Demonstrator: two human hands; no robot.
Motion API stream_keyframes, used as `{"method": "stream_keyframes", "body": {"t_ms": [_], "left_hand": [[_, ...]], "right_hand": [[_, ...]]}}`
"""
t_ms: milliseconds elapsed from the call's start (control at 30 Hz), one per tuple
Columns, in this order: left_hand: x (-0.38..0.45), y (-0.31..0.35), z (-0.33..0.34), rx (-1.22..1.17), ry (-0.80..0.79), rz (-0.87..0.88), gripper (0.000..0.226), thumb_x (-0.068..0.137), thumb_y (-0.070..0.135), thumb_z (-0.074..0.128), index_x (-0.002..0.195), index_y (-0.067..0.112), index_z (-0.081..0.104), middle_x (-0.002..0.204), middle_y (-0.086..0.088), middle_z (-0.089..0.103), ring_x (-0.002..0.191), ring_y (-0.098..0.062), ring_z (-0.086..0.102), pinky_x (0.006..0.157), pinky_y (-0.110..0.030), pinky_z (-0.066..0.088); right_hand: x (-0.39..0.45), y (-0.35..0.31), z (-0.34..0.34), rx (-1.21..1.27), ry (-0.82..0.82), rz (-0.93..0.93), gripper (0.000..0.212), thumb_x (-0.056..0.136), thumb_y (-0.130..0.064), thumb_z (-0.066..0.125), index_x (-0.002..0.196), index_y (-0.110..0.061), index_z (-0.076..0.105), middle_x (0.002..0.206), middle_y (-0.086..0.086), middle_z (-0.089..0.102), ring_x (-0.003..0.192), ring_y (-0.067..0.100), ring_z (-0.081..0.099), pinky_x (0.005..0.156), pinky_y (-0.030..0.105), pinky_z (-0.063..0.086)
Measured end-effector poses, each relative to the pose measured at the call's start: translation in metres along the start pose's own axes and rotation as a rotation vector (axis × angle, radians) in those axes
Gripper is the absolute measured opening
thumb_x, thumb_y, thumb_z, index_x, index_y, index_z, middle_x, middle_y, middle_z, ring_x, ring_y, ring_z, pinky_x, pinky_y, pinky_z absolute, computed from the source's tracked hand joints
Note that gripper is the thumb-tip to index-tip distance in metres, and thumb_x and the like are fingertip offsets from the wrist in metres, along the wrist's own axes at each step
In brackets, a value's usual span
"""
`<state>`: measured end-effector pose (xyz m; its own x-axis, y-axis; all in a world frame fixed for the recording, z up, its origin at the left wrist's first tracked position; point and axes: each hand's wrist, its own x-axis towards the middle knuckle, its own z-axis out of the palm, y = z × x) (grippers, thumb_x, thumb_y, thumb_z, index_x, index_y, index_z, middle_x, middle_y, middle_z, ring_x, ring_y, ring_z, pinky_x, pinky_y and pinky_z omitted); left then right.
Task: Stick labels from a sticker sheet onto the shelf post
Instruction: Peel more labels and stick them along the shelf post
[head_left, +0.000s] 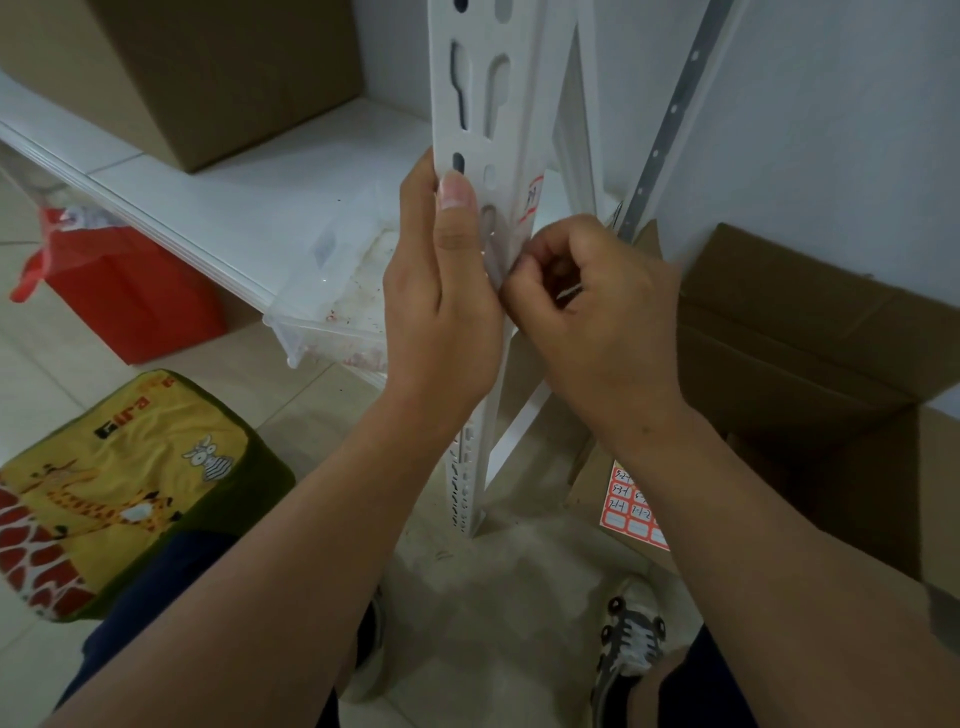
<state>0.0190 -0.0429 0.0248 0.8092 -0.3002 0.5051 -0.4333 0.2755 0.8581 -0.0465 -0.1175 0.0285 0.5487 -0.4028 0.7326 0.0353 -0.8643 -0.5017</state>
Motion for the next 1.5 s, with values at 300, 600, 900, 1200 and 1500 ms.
{"method": "stream_keyframes", "body": {"t_ms": [300,600,900,1200,1500], "left_hand": [[-0.012,0.009,0.002,0.137,0.119,0.067,0.05,0.099,0.028,0.039,0.142,0.003,0.035,0.129,-0.009,0.046,0.12,-0.02,0.05,0.099,-0.039,0.048],[-0.025,0.015,-0.004,0.202,-0.06,0.376,0.018,0.095,0.008,0.052,0.108,-0.003,0.059,0.095,-0.01,0.062,0.082,-0.022,0.063,0.071,-0.035,0.054],[-0.017,0.022,-0.011,0.04,-0.159,0.286,0.008,0.097,0.001,0.052,0.1,0.007,0.055,0.085,-0.004,0.064,0.072,-0.013,0.065,0.067,-0.03,0.056],[-0.022,0.025,-0.011,-0.047,-0.176,0.162,0.018,0.099,0.003,0.045,0.094,0.02,0.049,0.082,-0.004,0.059,0.072,-0.014,0.061,0.067,-0.025,0.05],[-0.013,0.03,-0.018,-0.173,-0.238,-0.097,0.02,0.099,0.014,0.036,0.088,0.011,0.052,0.078,-0.005,0.062,0.072,-0.019,0.064,0.068,-0.029,0.053]], "right_hand": [[-0.003,-0.006,-0.016,0.493,-0.045,0.25,0.007,0.094,-0.009,0.058,0.09,-0.008,0.063,0.076,0.002,0.066,0.067,0.015,0.066,0.058,0.022,0.056],[0.0,-0.006,-0.02,0.496,-0.025,0.242,0.008,0.094,-0.017,0.059,0.088,-0.011,0.06,0.077,-0.005,0.062,0.068,0.005,0.064,0.057,0.011,0.05],[0.001,-0.003,-0.019,0.44,-0.011,0.219,0.013,0.085,-0.037,0.061,0.082,-0.025,0.057,0.073,-0.006,0.061,0.064,0.014,0.063,0.055,0.022,0.055],[-0.002,0.005,-0.014,0.187,0.1,0.037,0.026,0.088,-0.039,0.061,0.08,-0.015,0.058,0.069,-0.01,0.054,0.062,0.013,0.056,0.055,0.024,0.05],[-0.002,0.016,-0.014,-0.039,0.221,-0.169,0.048,0.093,-0.042,0.053,0.073,0.001,0.065,0.064,0.011,0.061,0.056,0.022,0.056,0.052,0.035,0.046]]}}
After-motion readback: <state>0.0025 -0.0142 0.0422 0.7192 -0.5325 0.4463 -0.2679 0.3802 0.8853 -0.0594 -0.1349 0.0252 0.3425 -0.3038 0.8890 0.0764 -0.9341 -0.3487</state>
